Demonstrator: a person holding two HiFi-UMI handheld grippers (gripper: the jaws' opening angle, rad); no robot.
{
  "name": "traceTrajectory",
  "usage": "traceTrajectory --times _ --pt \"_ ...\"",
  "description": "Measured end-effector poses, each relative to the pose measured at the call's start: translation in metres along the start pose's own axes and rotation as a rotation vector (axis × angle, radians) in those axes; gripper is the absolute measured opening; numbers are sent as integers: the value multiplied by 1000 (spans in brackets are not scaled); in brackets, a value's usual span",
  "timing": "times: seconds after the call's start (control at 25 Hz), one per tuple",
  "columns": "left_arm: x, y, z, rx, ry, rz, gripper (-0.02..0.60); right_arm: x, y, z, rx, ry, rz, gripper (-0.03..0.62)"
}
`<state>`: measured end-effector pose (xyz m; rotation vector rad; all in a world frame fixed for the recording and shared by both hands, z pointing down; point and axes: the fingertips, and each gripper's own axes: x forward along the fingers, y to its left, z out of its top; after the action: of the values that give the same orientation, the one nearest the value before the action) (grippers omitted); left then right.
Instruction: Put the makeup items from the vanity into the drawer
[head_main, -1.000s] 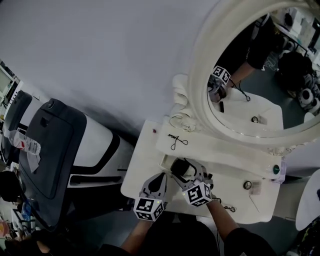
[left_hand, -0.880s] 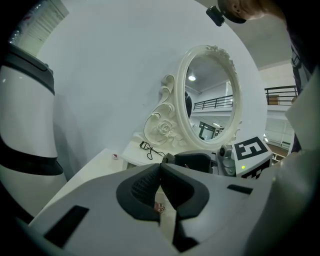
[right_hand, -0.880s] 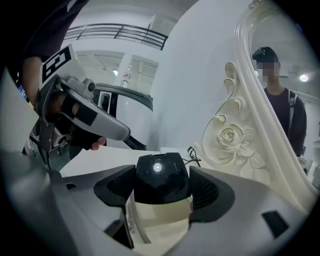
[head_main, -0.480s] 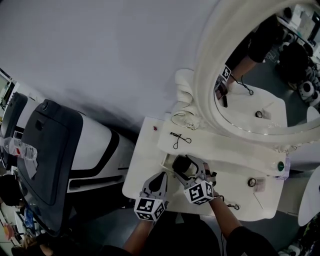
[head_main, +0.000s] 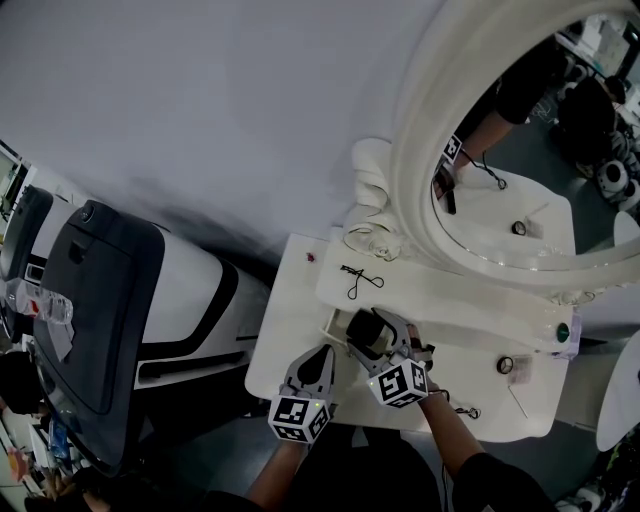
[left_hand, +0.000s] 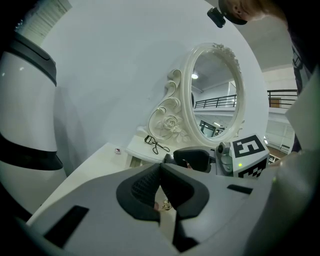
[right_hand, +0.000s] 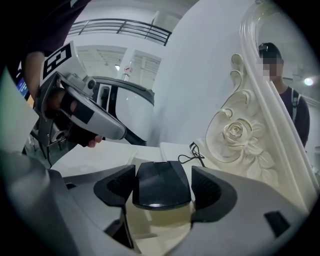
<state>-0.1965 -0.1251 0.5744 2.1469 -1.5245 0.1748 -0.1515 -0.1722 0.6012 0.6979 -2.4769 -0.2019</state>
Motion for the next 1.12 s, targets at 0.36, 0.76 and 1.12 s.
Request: traceTrajectory --times 0.36,0.76,1.12 --pt "0 0 2 -1 -4 -3 15 -12 -2 9 27 -45 -17 354" --pt "1 -15 10 18 -17 -33 15 -42 -6 5 151 -62 -45 353" --pt "-4 -54 33 86 -66 -106 15 -100 -21 21 233 -151 -162 141"
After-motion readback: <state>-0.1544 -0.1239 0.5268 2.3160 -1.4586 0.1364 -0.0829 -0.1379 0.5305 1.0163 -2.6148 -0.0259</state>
